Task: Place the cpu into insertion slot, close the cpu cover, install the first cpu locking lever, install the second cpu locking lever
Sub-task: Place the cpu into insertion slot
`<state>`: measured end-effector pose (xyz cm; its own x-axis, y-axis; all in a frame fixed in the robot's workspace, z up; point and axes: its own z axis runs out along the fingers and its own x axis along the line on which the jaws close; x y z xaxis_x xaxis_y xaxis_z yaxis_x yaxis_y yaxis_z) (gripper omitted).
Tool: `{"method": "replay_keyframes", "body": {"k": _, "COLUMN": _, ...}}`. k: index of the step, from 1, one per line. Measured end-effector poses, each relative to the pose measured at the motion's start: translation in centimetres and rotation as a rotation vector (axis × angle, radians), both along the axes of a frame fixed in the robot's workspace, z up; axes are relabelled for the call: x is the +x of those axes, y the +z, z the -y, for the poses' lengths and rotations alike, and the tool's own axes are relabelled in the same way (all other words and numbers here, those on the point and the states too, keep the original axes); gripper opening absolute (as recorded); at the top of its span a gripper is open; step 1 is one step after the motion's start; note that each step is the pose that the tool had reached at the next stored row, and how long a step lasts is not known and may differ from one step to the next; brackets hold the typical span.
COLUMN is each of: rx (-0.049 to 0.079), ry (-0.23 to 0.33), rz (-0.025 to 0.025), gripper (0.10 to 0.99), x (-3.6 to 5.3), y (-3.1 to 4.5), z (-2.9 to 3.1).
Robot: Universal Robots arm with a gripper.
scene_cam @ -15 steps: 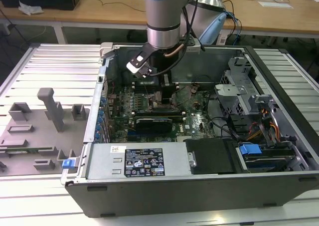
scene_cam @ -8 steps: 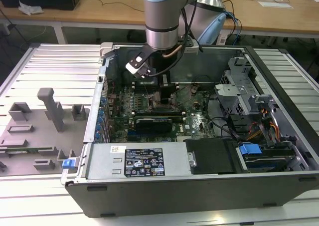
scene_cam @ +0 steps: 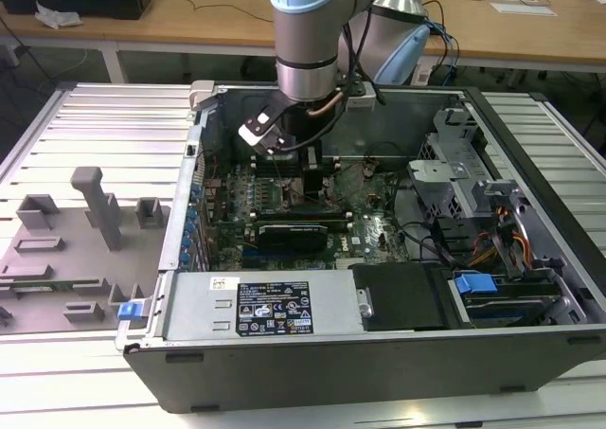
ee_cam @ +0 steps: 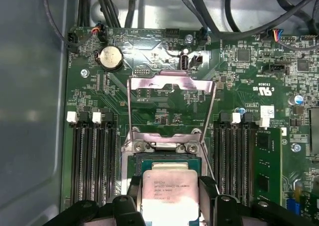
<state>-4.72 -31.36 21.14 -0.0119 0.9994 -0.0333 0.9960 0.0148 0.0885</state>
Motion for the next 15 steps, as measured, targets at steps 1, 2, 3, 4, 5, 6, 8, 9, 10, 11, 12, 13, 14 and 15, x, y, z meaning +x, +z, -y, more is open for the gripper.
{"method": "replay_keyframes", "body": {"k": 1, "rx": 0.000, "ry": -0.002, "rz": 0.0000, "gripper": 0.541, "x": -0.01, "y": -0.07, "z": -0.03}}
{"method": "replay_keyframes", "body": {"k": 2, "rx": 0.000, "ry": -0.002, "rz": 0.0000, "gripper": 0.541, "x": -0.01, "y": -0.13, "z": -0.05}}
{"method": "replay_keyframes", "body": {"k": 3, "rx": 0.000, "ry": -0.003, "rz": 0.0000, "gripper": 0.541, "x": 0.00, "y": -0.18, "z": -0.08}}
{"method": "replay_keyframes", "body": {"k": 4, "rx": 0.000, "ry": -0.004, "rz": 0.0000, "gripper": 0.541, "x": 0.00, "y": -0.25, "z": -0.10}}
{"method": "replay_keyframes", "body": {"k": 5, "rx": 0.000, "ry": -0.005, "rz": 0.0000, "gripper": 0.541, "x": -0.01, "y": -0.38, "z": -0.13}}
{"method": "replay_keyframes", "body": {"k": 6, "rx": 0.000, "ry": -0.006, "rz": 0.0000, "gripper": 0.541, "x": -0.01, "y": -0.50, "z": -0.15}}
{"method": "replay_keyframes", "body": {"k": 8, "rx": 0.000, "ry": -0.009, "rz": 0.0000, "gripper": 0.541, "x": -0.01, "y": -0.72, "z": -0.19}}
{"method": "replay_keyframes", "body": {"k": 9, "rx": 0.000, "ry": -0.009, "rz": 0.0000, "gripper": 0.541, "x": -0.01, "y": -0.81, "z": -0.20}}
{"method": "replay_keyframes", "body": {"k": 10, "rx": 0.000, "ry": -0.010, "rz": 0.0000, "gripper": 0.541, "x": -0.01, "y": -0.90, "z": -0.22}}
{"method": "replay_keyframes", "body": {"k": 11, "rx": 0.000, "ry": -0.010, "rz": 0.0000, "gripper": 0.541, "x": -0.01, "y": -1.00, "z": -0.23}}
{"method": "replay_keyframes", "body": {"k": 12, "rx": 0.000, "ry": -0.011, "rz": 0.0000, "gripper": 0.541, "x": -0.01, "y": -1.04, "z": -0.24}}
{"method": "replay_keyframes", "body": {"k": 13, "rx": 0.000, "ry": -0.011, "rz": -0.0001, "gripper": 0.541, "x": -0.02, "y": -1.08, "z": -0.23}}
{"method": "replay_keyframes", "body": {"k": 14, "rx": 0.000, "ry": -0.011, "rz": -0.0002, "gripper": 0.541, "x": -0.02, "y": -1.08, "z": -0.24}}
{"method": "replay_keyframes", "body": {"k": 15, "rx": 0.000, "ry": -0.011, "rz": -0.0001, "gripper": 0.541, "x": -0.02, "y": -1.09, "z": -0.24}}
